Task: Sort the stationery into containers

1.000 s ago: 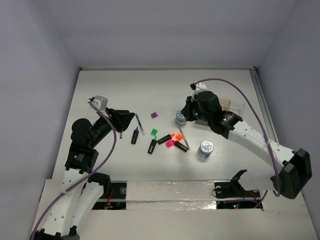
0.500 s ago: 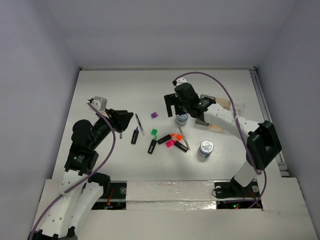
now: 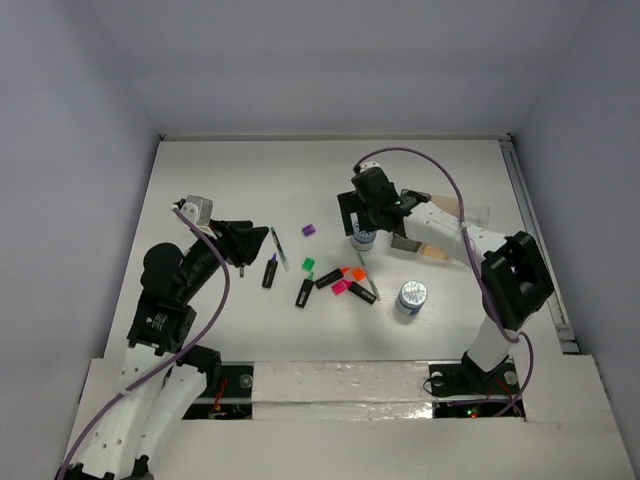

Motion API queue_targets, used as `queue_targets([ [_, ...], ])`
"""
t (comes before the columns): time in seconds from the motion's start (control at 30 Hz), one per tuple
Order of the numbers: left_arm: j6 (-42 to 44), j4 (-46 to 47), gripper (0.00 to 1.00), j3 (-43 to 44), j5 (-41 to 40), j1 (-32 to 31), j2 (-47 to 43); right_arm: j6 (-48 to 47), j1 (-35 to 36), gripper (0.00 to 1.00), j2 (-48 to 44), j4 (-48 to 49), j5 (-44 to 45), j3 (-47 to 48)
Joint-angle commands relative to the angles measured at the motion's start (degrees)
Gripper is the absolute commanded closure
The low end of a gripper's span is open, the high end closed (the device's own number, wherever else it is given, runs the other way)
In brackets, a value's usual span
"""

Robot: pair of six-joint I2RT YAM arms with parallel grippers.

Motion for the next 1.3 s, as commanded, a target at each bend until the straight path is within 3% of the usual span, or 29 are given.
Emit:
queue_targets([
  [0.0, 0.2, 2.1, 0.57, 1.9, 0.0, -0.6, -0.4, 0.4, -2.0, 0.01, 1.6, 1.7, -2.5, 0.4],
  [0.67, 0.2, 2.1, 0.56, 1.9, 0.2, -0.6, -0.2, 1.8, -3.7, 0.13, 6.5, 3.7, -5.8, 1.2],
  [0.83, 0.1, 2.1, 0.56, 2.0, 0.3, -0.6, -0.1, 2.4, -3.7, 0.27, 5.4, 4.3, -5.3, 0.8],
  [0.9, 0.1, 2.1, 0.56, 1.9, 0.4, -0.6, -0.2, 2.4, -3.7, 0.39, 4.7, 4.5, -4.1, 1.3],
  [1.13, 0.1, 2.2, 0.56, 2.0, 0.5, -0.6, 0.1, 1.3, -4.3, 0.42, -0.4, 5.4, -0.5, 4.6],
  [1.27, 0.1, 2.2, 0.56, 1.9, 0.6, -0.6, -0.1, 0.9, -8.9, 0.42, -4.1, 5.7, -0.5, 3.8],
])
